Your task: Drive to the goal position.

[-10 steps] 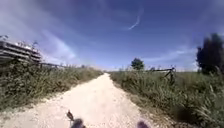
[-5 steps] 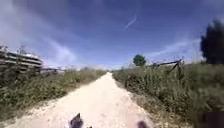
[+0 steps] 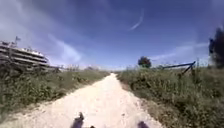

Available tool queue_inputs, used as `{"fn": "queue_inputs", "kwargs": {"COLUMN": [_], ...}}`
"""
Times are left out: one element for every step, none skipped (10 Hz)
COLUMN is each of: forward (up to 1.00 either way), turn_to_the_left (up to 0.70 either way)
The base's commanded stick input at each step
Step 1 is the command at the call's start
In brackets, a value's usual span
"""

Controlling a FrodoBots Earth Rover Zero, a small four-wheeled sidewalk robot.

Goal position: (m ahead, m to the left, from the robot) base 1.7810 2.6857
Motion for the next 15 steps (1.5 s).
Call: {"fn": "queue_inputs", "kwargs": {"forward": [0.7, 0.7, 0.7, 0.7, 0.7, 0.7, 0.7, 0.7, 0.7, 0.7, 0.7, 0.7, 0.7, 0.7, 0.7], "turn_to_the_left": [0.0, 0.0, 0.0, 0.0, 0.0, 0.0, 0.0, 0.0, 0.0, 0.0, 0.0, 0.0, 0.0, 0.0, -0.26]}}
